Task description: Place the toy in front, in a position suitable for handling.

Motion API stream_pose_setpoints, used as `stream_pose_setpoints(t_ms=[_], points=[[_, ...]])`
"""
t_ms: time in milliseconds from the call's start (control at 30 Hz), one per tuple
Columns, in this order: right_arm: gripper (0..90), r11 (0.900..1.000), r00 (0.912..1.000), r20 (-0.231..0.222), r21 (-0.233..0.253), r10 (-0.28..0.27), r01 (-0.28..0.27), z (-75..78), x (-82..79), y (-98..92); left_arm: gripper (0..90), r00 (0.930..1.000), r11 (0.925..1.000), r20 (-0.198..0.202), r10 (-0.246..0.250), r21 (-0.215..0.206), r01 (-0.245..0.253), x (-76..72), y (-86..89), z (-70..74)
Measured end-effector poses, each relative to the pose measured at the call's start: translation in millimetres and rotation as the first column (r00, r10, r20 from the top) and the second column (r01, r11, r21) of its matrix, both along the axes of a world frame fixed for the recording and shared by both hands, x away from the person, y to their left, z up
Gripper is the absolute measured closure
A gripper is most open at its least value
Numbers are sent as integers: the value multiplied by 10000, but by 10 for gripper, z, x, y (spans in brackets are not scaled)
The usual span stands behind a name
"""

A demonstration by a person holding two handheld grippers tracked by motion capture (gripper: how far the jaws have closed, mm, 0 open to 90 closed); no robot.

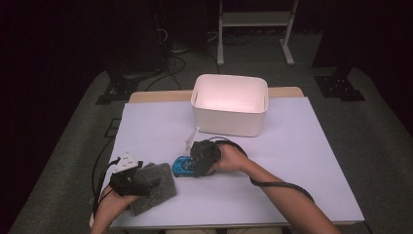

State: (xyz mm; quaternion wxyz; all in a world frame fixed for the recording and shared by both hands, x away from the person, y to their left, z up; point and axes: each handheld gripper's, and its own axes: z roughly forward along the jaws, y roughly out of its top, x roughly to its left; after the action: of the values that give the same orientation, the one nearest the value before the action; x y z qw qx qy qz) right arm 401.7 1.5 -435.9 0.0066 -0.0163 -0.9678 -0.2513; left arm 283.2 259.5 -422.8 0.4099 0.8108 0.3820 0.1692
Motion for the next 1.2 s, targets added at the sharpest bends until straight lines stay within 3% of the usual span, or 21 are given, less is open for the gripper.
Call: stream_pose_setpoints(t_ms=[467, 867, 1067, 1200], points=[[253, 10000, 9999, -159, -57, 11, -12, 13, -13, -11, 50, 10000, 10000, 11, 14, -17, -14, -1, 12, 4], [253, 9997, 9990, -408, 194, -158, 166, 70, -15, -99, 51, 10000, 10000, 45, 15, -51, -15, -4, 15, 7], [253, 9993, 9994, -310, 361, -126, 137, 184, -43, -171, 50, 10000, 10000, 86, 13, -64, -12, -6, 24, 14], [253, 9991, 9999, -98, 391, -134, 137, 373, -121, -306, 50, 10000, 10000, 84, -29, -33, 30, -6, 8, 12]])
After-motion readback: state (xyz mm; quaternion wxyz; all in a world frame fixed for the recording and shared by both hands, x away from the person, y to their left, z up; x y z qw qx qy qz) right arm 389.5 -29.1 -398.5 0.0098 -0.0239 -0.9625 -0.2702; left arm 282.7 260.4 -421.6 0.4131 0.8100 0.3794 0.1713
